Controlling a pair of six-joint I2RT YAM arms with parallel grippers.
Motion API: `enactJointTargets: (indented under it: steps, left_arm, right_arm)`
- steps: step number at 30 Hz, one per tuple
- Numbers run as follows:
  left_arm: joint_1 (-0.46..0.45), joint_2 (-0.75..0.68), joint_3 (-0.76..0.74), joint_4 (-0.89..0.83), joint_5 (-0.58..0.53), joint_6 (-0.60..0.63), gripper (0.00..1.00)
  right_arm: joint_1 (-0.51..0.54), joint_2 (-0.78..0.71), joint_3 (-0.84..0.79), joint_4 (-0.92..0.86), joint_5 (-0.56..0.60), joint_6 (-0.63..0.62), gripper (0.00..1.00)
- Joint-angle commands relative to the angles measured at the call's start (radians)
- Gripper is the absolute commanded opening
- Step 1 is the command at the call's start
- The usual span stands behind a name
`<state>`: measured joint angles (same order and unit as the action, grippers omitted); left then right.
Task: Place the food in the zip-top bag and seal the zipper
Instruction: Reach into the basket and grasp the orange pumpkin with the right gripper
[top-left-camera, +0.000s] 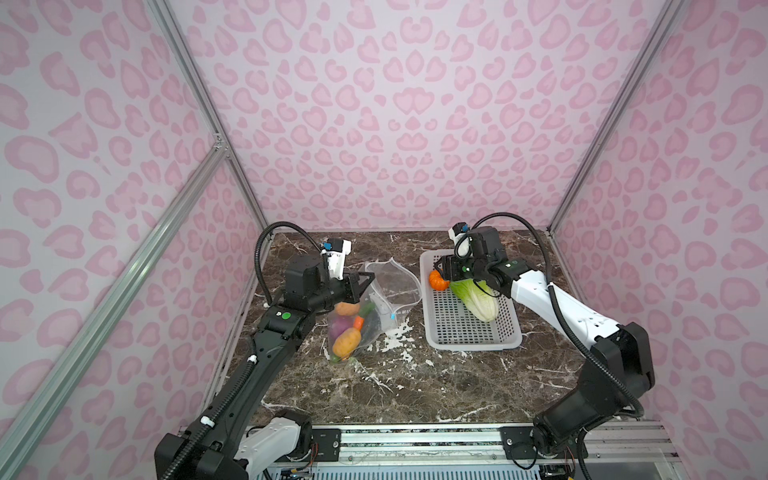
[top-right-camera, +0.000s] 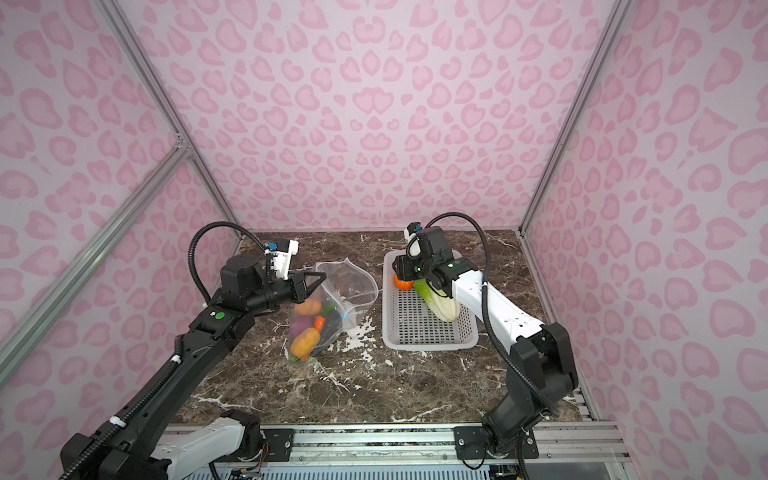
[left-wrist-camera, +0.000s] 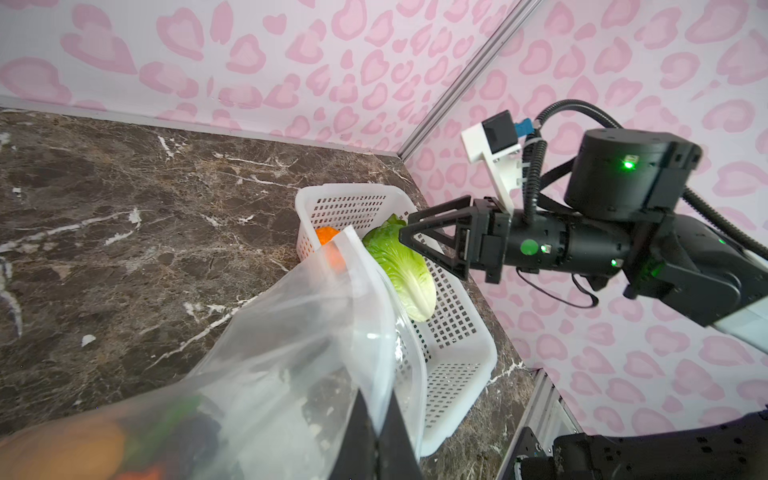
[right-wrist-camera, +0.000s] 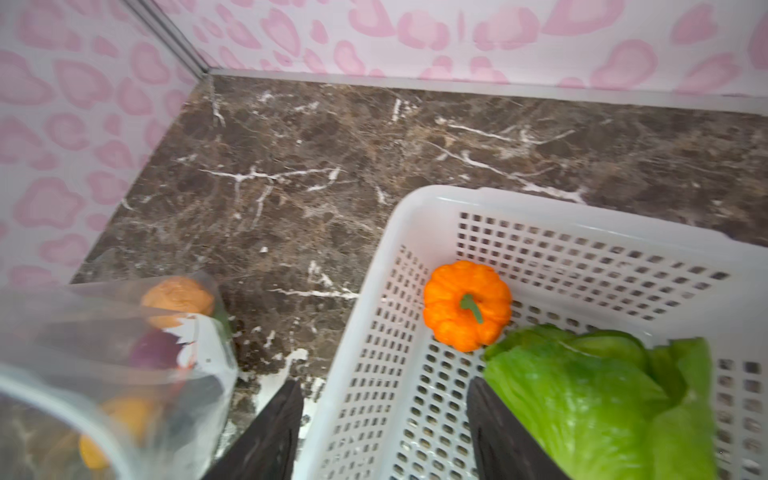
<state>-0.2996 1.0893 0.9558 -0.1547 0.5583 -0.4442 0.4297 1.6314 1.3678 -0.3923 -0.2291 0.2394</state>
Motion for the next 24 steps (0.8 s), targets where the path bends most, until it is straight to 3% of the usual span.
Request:
enactJointTargets:
  steps: [1,13,24]
  left_arm:
    - [-0.007,0.006,0.008,0.036,0.008,0.006,0.02]
    - [-0.022,0.021,0.014,0.022,0.015,0.010,0.02]
    - [-0.032,0.026,0.014,0.020,0.014,0.010,0.02]
  right_arm:
    - [-0.020,0.063,0.067,-0.114,0.020,-0.054,0.67]
    - [-0.024,0.345,0.347,-0.283,0.066,-0.095,0.69]
    - [-0.008,0.466,0.410,-0.347,0.113,-0.117,0.76]
